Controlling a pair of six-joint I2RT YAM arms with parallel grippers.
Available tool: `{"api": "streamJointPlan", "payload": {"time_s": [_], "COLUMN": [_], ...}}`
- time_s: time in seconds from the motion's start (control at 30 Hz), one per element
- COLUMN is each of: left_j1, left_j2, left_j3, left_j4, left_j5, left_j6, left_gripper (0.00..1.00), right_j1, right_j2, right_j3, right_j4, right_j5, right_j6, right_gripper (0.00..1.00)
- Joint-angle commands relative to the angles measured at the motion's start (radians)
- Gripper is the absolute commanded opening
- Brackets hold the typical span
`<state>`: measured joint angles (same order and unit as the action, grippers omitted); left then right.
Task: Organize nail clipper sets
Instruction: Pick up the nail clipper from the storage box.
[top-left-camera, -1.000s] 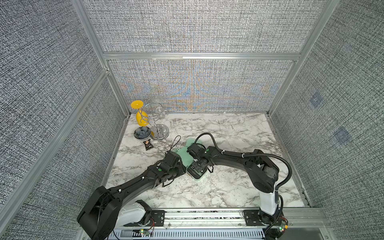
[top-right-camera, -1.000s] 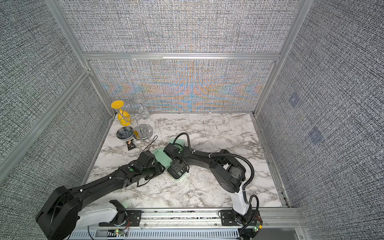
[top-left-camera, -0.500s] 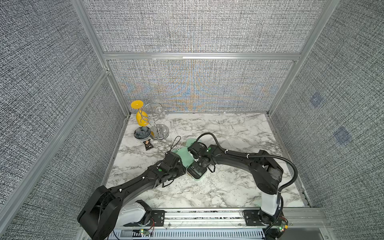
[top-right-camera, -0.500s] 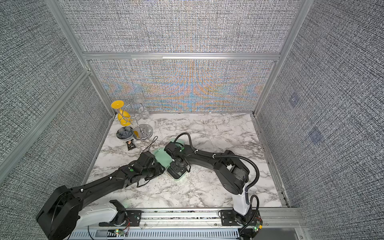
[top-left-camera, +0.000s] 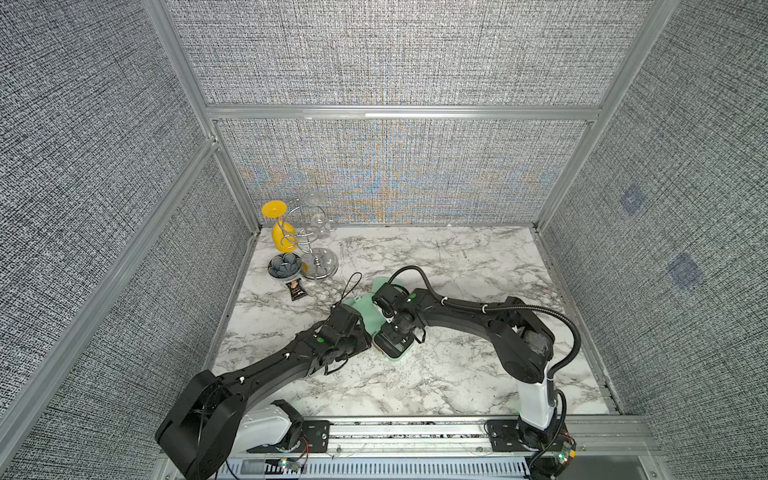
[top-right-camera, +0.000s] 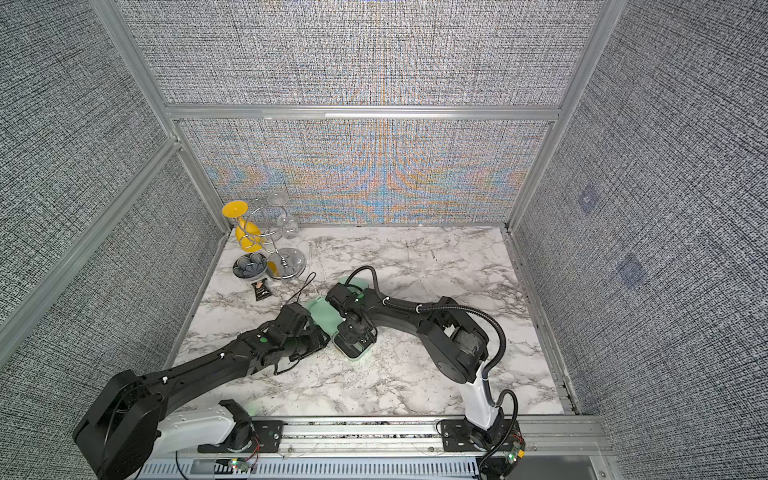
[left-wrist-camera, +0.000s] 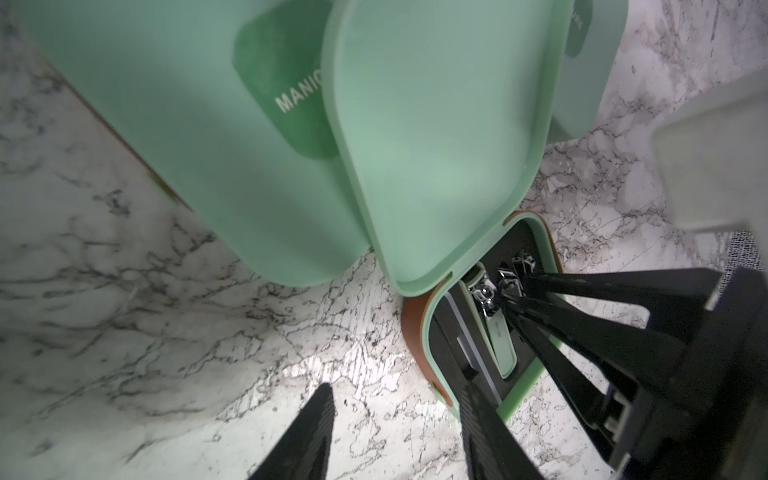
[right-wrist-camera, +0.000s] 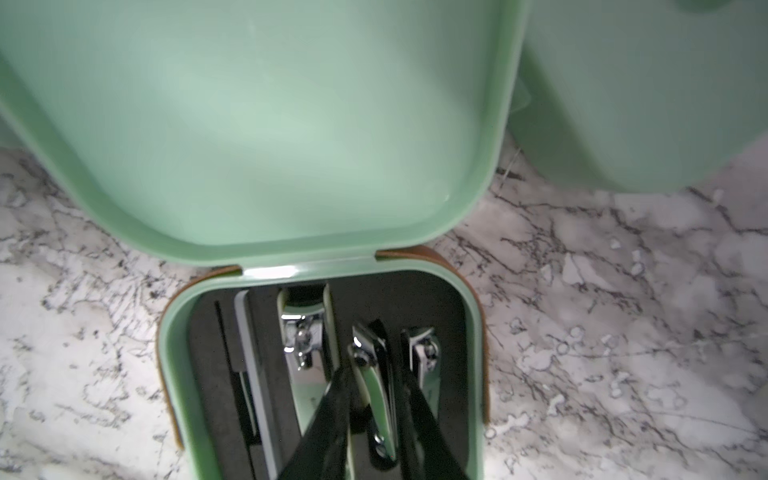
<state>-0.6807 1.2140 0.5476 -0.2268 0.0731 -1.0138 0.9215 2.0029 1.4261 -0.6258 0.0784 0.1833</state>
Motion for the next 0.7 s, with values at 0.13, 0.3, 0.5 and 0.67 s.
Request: {"api": "streamJointPlan", "payload": {"time_s": [0.13,0.3,0.5,0.67], "left_j1": [-0.001,-0.001,0.000,0.000], "left_j2": [0.005,0.007,0.013,0.015], "left_j3": [0.005,0.006,0.009,0.011], "left_j4": [0.002,0.002,0.005,0.006], "left_j5": [-0.012,-0.010,-0.009,-0.009], "left_j6": [0.000,0.001,0.002,0.003], "left_gripper": [0.52,0.52,0.51,0.51], "right_j1": [0.000,0.002,0.004,0.004], "right_j2": [0.024,0.046,0.070,0.076], "right_j3": [0.010,0.017,0.021,0.020], "right_j4": [-0.003,-0.004,-0.012,-0.017], "right_j5": [-0.019,-0.034,-0.053,-0.058], "right_j6": [-0.003,-0.001,0.000,-0.004], "right_gripper": [0.25,0.25,0.25,0.20]}}
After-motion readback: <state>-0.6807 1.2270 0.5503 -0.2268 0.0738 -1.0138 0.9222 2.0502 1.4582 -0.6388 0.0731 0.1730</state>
